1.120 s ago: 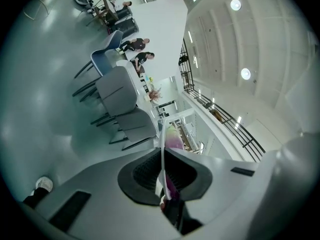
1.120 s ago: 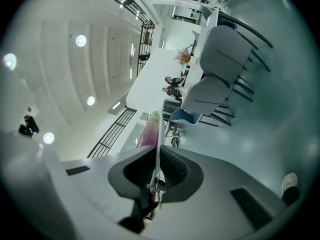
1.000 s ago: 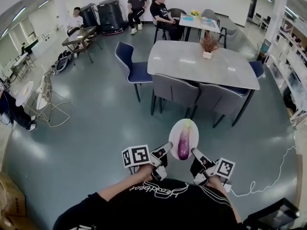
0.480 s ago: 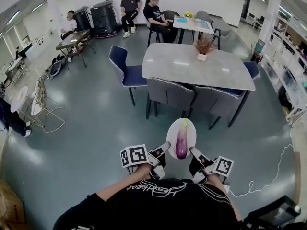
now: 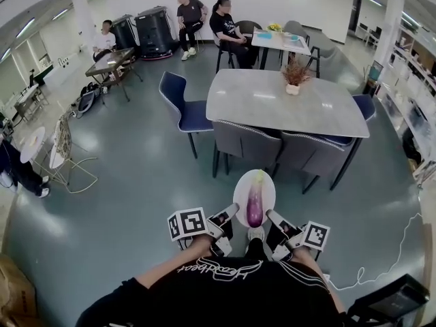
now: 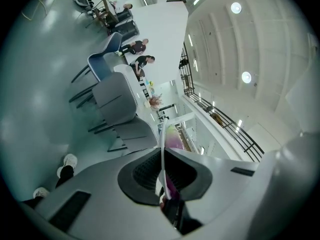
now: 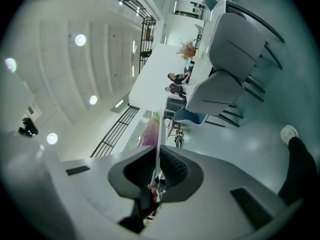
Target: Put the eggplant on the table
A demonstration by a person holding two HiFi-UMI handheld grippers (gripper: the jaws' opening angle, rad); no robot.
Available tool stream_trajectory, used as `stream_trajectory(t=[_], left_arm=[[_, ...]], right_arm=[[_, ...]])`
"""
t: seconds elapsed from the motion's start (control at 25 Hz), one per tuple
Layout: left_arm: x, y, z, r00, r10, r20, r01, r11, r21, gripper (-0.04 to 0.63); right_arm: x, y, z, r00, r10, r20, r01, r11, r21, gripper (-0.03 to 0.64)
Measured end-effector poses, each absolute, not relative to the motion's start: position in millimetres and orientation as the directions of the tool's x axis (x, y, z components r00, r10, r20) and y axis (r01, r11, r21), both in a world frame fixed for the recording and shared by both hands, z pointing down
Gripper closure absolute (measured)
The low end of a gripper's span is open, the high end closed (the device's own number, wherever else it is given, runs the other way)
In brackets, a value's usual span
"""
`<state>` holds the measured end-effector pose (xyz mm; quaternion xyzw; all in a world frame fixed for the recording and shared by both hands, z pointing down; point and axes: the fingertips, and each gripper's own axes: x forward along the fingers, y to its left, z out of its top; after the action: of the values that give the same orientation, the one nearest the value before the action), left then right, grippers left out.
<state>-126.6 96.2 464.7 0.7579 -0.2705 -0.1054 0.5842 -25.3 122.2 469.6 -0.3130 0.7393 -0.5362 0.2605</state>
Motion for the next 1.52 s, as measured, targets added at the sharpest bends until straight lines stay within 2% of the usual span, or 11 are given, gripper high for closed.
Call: stream_trajectory(t=[0.44, 0.88, 1.2, 1.52], left_arm=[[-95, 5, 493, 0.796, -0.560, 0.229, -0.340, -0.101, 0.935, 0.572], [-26, -126, 506, 0.776, -0.565, 0.280, -0.376, -0.057, 0.925, 0.572], [15, -199, 485, 0.762, -0.594, 0.258, -0.382, -0.090, 0.920, 0.572], [33, -222, 482, 0.762, -0.595, 0.254, -0.384, -0.100, 0.918, 0.572]], right_arm=[[8, 26, 500, -0.700, -0.714, -0.034, -0.134, 0.177, -0.975, 0.583], [78, -109, 511, -0.712, -0.702, -0.025, -0.102, 0.140, -0.985, 0.583], [120, -187, 488, -0.718, -0.693, -0.064, -0.094, 0.187, -0.978, 0.583], [138, -211, 483, -0.705, -0.705, -0.084, -0.090, 0.206, -0.974, 0.583]])
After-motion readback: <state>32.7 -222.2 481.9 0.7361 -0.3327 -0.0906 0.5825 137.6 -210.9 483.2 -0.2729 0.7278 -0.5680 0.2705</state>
